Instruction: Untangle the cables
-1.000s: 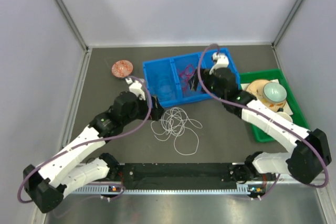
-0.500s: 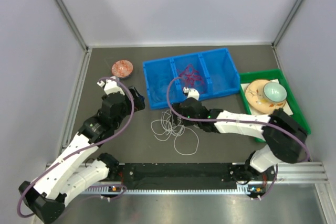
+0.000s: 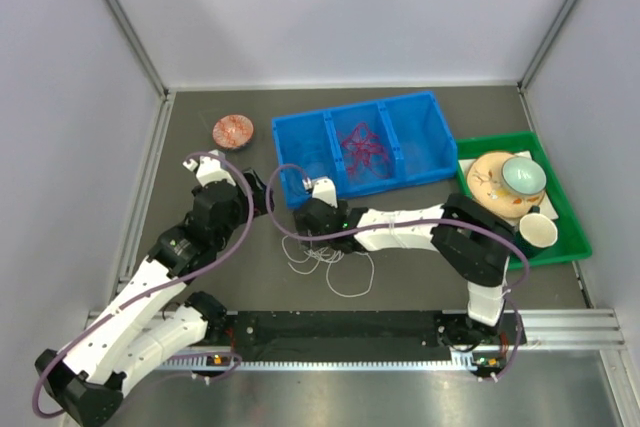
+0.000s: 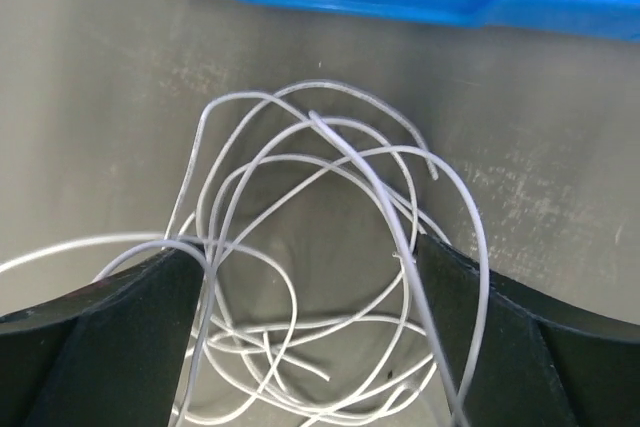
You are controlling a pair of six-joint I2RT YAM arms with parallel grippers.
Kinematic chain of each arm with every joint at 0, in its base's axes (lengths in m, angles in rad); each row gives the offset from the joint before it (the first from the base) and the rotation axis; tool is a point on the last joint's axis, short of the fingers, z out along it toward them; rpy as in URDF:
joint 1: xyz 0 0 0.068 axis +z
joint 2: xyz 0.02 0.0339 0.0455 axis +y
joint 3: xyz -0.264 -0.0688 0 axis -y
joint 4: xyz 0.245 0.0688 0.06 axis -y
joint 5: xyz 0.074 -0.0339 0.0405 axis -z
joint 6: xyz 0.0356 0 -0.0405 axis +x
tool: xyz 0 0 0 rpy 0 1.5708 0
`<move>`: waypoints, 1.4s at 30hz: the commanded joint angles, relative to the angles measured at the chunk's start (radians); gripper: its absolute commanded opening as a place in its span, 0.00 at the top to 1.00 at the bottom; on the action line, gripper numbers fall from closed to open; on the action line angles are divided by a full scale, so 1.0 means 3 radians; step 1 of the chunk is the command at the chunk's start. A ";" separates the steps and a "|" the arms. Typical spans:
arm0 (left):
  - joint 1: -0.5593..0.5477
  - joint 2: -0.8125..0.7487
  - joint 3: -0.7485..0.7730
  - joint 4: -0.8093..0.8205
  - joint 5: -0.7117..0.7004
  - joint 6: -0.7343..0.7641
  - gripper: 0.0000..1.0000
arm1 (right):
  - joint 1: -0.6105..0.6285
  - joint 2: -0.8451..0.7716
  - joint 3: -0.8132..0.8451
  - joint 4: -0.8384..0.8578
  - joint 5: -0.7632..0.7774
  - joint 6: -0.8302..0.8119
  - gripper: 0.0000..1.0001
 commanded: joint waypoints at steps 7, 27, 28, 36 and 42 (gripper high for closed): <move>0.0016 -0.0073 -0.0002 0.0017 -0.0109 0.0023 0.01 | 0.0253 0.0367 0.0207 -0.0532 0.0624 -0.0184 0.32; 0.0021 -0.0068 0.0106 0.0007 -0.0175 0.0080 0.01 | -0.0120 -0.1800 -0.0423 -0.0608 0.1136 -0.0618 1.00; 0.0026 -0.0058 0.0111 0.0007 -0.0165 0.0090 0.01 | -0.0171 -0.1913 -0.0417 -0.0613 0.1146 -0.0675 1.00; 0.0026 -0.0053 0.0121 -0.0018 -0.0196 0.0105 0.01 | -0.0688 -0.2609 0.0114 -0.0746 0.1059 -0.1288 1.00; 0.0031 -0.0063 0.0116 0.0007 -0.0196 0.0080 0.01 | -0.0903 -0.2645 0.0717 -0.0782 0.1070 -0.1662 1.00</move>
